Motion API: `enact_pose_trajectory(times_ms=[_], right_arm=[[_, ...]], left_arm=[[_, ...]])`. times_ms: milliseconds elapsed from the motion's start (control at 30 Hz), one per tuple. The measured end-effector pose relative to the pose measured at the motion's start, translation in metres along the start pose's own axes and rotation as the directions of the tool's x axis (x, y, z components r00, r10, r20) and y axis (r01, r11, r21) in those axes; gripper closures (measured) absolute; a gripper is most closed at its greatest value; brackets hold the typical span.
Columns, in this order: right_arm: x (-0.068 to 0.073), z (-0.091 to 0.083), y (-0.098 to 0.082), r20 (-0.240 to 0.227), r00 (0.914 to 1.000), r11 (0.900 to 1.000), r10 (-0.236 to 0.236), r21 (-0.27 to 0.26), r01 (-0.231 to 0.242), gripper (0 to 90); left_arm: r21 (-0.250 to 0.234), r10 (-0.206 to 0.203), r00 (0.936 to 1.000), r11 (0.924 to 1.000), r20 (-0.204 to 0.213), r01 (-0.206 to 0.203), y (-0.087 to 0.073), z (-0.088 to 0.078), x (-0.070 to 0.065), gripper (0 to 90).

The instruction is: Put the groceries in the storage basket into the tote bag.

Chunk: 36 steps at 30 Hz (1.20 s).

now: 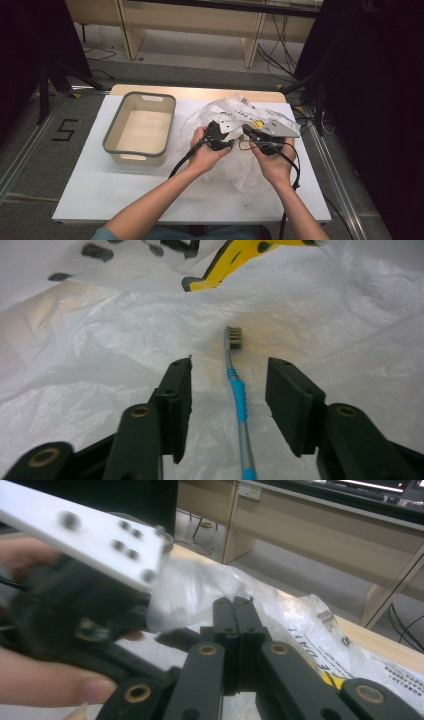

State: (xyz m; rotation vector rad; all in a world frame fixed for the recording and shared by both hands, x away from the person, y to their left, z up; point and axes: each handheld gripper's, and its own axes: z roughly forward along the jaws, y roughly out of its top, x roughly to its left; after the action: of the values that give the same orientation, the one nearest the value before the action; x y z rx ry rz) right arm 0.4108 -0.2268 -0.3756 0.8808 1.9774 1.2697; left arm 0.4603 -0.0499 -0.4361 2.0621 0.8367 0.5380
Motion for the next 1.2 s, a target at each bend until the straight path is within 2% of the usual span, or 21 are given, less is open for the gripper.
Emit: enact_pose_trajectory(times_ms=[100, 133, 233, 267, 300, 533, 567, 600, 633, 667, 700, 733, 767, 800, 833, 867, 900, 967, 1067, 1100, 1200], right_arm=[[-0.001, -0.001, -0.003, -0.001, 1.0000, 1.000, 0.003, 0.010, -0.003, 90.0], [-0.001, -0.001, -0.003, -0.001, 1.0000, 1.000, 0.003, 0.010, -0.003, 90.0], [-0.002, -0.002, -0.007, -0.013, 0.9999, 0.999, 0.002, 0.035, -0.001, 90.0], [-0.002, -0.002, -0.007, -0.013, 0.9999, 0.999, 0.002, 0.035, -0.001, 90.0], [-0.001, -0.004, -0.009, -0.024, 0.9997, 0.998, 0.000, 0.059, 0.002, 90.0], [0.004, -0.006, -0.026, -0.088, 0.9961, 0.987, -0.003, 0.161, 0.018, 90.0], [0.005, -0.004, -0.033, -0.134, 0.9908, 0.975, 0.017, 0.221, 0.013, 90.0], [0.005, -0.004, -0.033, -0.134, 0.9908, 0.975, 0.017, 0.221, 0.013, 90.0], [0.006, -0.001, -0.040, -0.169, 0.9851, 0.962, 0.034, 0.273, 0.013, 90.0], [0.006, -0.001, -0.040, -0.169, 0.9851, 0.962, 0.034, 0.273, 0.013, 90.0], [0.008, 0.003, -0.047, -0.205, 0.9778, 0.948, 0.044, 0.318, 0.024, 90.0], [0.008, 0.003, -0.047, -0.205, 0.9778, 0.948, 0.044, 0.318, 0.024, 90.0], [0.009, 0.007, -0.053, -0.231, 0.9713, 0.930, 0.056, 0.366, 0.034, 90.0], [0.009, 0.007, -0.053, -0.231, 0.9713, 0.930, 0.056, 0.366, 0.034, 90.0], [0.010, 0.010, -0.059, -0.245, 0.9673, 0.917, 0.065, 0.397, 0.039, 90.0], [0.010, 0.010, -0.059, -0.245, 0.9673, 0.917, 0.065, 0.397, 0.039, 90.0], [0.011, 0.014, -0.064, -0.256, 0.9641, 0.903, 0.071, 0.427, 0.046, 89.6], [0.013, 0.017, -0.069, -0.266, 0.9613, 0.893, 0.071, 0.447, 0.058, 89.0], [0.015, 0.020, -0.073, -0.272, 0.9597, 0.886, 0.070, 0.459, 0.065, 88.1], [0.017, 0.023, -0.077, -0.281, 0.9577, 0.875, 0.063, 0.477, 0.083, 86.7], [0.020, 0.025, -0.080, -0.286, 0.9559, 0.871, 0.066, 0.484, 0.085, 85.4]], left_arm=[[-0.012, 0.023, 0.9989, 0.9997, 0.040, -0.023, -0.006, -0.026, -0.005, 50.5], [-0.012, 0.023, 0.9989, 0.9997, 0.040, -0.023, -0.006, -0.026, -0.005, 50.5], [-0.015, 0.063, 0.9965, 0.9980, 0.054, -0.062, -0.016, -0.059, -0.010, 50.3], [-0.015, 0.063, 0.9965, 0.9980, 0.054, -0.062, -0.016, -0.059, -0.010, 50.1], [-0.016, 0.061, 0.9958, 0.9981, 0.068, -0.060, -0.023, -0.073, -0.009, 50.1], [-0.012, 0.062, 0.9974, 0.9980, 0.036, -0.062, -0.041, -0.103, 0.003, 50.1], [-0.019, 0.059, 0.9978, 0.9981, 0.028, -0.059, -0.044, -0.107, 0.006, 50.1], [-0.020, 0.056, 0.9981, 0.9983, 0.024, -0.056, -0.045, -0.110, 0.008, 50.1], [-0.018, 0.043, 0.9990, 0.9989, 0.011, -0.043, -0.049, -0.113, 0.014, 50.3], [-0.018, 0.043, 0.9990, 0.9989, 0.011, -0.043, -0.049, -0.113, 0.014, 50.3], [-0.012, 0.027, 0.9996, 0.9996, -0.001, -0.027, -0.054, -0.114, 0.019, 50.7], [-0.012, 0.027, 0.9996, 0.9996, -0.001, -0.027, -0.054, -0.114, 0.019, 50.9], [-0.010, 0.011, 0.9999, 0.9999, -0.007, -0.011, -0.056, -0.114, 0.021, 51.2], [-0.005, 0.008, 0.9999, 1.0000, -0.009, -0.008, -0.059, -0.113, 0.023, 51.2], [0.008, 0.001, 0.9999, 1.0000, -0.012, -0.001, -0.062, -0.112, 0.026, 51.3], [0.008, 0.001, 0.9999, 1.0000, -0.012, -0.001, -0.062, -0.112, 0.026, 51.3], [0.017, -0.007, 0.9999, 0.9998, -0.016, 0.007, -0.065, -0.110, 0.028, 51.4], [0.023, -0.016, 0.9997, 0.9996, -0.019, 0.016, -0.067, -0.107, 0.029, 51.6], [0.033, -0.020, 0.9995, 0.9992, -0.023, 0.021, -0.070, -0.105, 0.031, 51.7], [0.041, -0.028, 0.9993, 0.9987, -0.024, 0.029, -0.072, -0.104, 0.032, 51.7], [0.047, -0.030, 0.9993, 0.9984, -0.022, 0.031, -0.074, -0.102, 0.033, 51.6]])
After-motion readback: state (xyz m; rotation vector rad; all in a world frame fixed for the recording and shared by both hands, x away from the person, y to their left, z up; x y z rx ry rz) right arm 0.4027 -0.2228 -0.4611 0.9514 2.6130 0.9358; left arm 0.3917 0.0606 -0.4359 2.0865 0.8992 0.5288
